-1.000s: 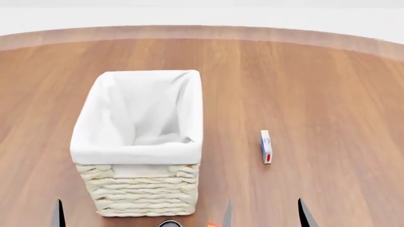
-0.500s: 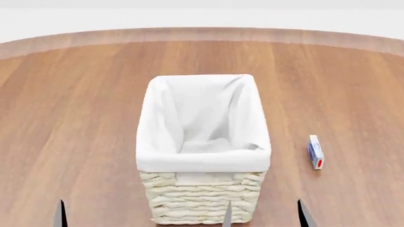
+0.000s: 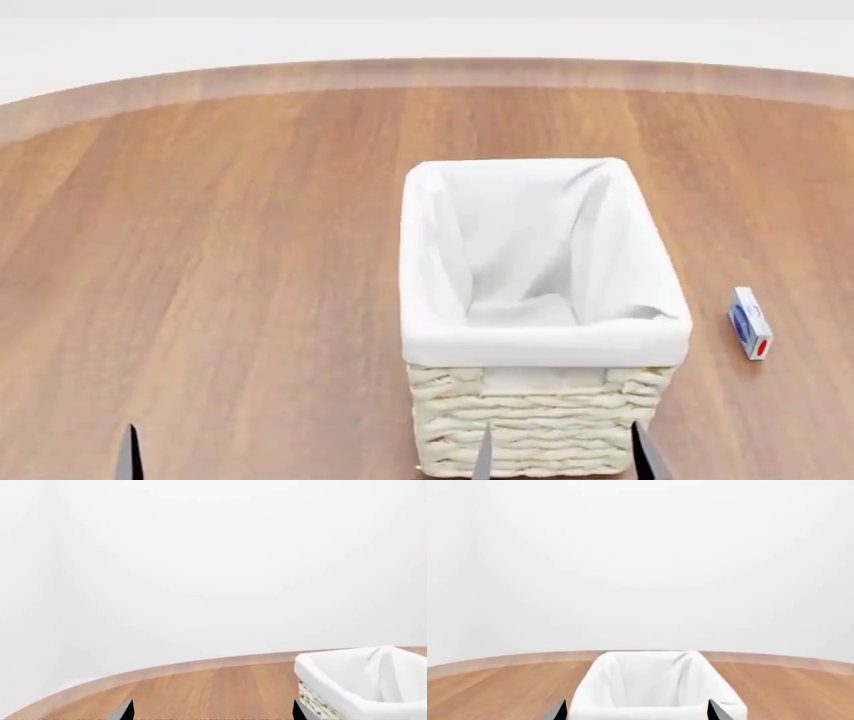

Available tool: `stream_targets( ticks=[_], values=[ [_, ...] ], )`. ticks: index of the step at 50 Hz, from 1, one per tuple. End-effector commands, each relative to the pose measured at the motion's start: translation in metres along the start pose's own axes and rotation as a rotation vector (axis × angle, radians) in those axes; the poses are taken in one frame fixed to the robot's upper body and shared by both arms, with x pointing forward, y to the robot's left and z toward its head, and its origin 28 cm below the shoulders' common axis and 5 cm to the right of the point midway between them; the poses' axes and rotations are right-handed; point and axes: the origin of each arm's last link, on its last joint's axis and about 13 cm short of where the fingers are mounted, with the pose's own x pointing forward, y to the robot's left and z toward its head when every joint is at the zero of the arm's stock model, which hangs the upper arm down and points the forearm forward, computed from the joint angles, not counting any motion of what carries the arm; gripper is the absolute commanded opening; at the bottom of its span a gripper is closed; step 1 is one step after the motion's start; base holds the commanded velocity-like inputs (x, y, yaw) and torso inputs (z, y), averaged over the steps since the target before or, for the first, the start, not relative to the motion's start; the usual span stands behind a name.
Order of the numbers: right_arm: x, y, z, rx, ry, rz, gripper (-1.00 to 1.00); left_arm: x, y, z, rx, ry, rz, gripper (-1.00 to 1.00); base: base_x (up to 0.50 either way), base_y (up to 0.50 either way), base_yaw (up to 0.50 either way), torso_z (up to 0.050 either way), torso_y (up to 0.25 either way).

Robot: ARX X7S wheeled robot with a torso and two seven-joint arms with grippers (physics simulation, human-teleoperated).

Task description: Pick up the alphabet soup and put it in the basket.

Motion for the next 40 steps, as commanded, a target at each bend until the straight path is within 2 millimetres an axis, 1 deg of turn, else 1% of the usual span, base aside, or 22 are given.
stream_targets(
  ticks=[1,7,9,10,12,15,17,22,24,28,30,34,38,39,40],
  values=[
    [0.000,-0.002,0.001,-0.016,-0.007,-0.008,1.00,0.001,-0.001,-0.002,0.001,0.009,-0.004,1.00,0.00,0.00,0.00,0.000,0.000],
    [0.003,-0.015,0.010,-0.004,-0.001,-0.027,1.00,0.002,-0.001,-0.004,0.005,0.017,-0.003,1.00,0.00,0.00,0.00,0.000,0.000],
    [0.003,-0.026,0.010,-0.065,0.016,-0.054,1.00,0.003,-0.001,-0.005,0.005,0.020,-0.003,1.00,0.00,0.00,0.00,0.000,0.000],
    [0.003,-0.031,0.010,-0.052,0.019,-0.049,1.00,0.003,0.000,-0.006,0.006,0.022,-0.002,1.00,0.00,0.00,0.00,0.000,0.000],
    [0.000,-0.043,0.008,-0.029,0.024,-0.060,1.00,0.004,-0.001,-0.008,0.007,0.027,-0.003,1.00,0.00,0.00,0.00,0.000,0.000],
    [-0.005,-0.051,0.007,-0.039,0.018,-0.059,1.00,0.004,-0.001,-0.009,0.010,0.029,-0.004,1.00,0.00,0.00,0.00,0.000,0.000],
    [-0.011,-0.056,0.002,-0.064,0.028,-0.060,1.00,0.004,-0.001,-0.010,0.004,0.033,-0.005,1.00,0.00,0.00,0.00,0.000,0.000],
    [-0.017,-0.063,-0.007,-0.128,0.064,-0.058,1.00,0.006,-0.001,-0.012,0.003,0.040,-0.006,1.00,0.00,0.00,0.00,0.000,0.000],
    [-0.021,-0.066,-0.009,-0.127,0.061,-0.063,1.00,0.006,0.000,-0.013,0.006,0.044,-0.002,1.00,0.00,0.00,0.00,0.000,0.000],
    [-0.031,-0.072,-0.011,-0.147,0.060,-0.058,1.00,0.007,-0.001,-0.016,0.009,0.050,-0.001,1.00,0.00,0.00,0.00,0.000,0.000],
    [-0.043,-0.078,-0.013,-0.127,0.080,-0.065,1.00,0.007,0.000,-0.017,0.003,0.054,-0.001,1.00,0.00,0.00,0.00,0.000,0.000],
    [-0.062,-0.085,-0.021,-0.118,0.103,-0.110,1.00,0.008,0.001,-0.019,0.006,0.059,0.002,1.00,0.00,0.00,0.00,0.000,0.000],
    [-0.075,-0.087,-0.031,-0.105,0.112,-0.119,1.00,0.009,0.001,-0.019,0.010,0.061,0.001,1.00,0.00,0.00,0.00,0.000,0.000],
    [-0.082,-0.089,-0.034,-0.105,0.106,-0.141,1.00,0.010,0.001,-0.020,0.014,0.062,0.003,1.00,0.00,0.00,0.00,0.000,0.000],
    [-0.085,-0.089,-0.036,-0.068,0.121,-0.152,1.00,0.010,0.001,-0.021,0.013,0.063,0.005,1.00,0.00,0.00,0.00,0.000,0.000]
  ],
)
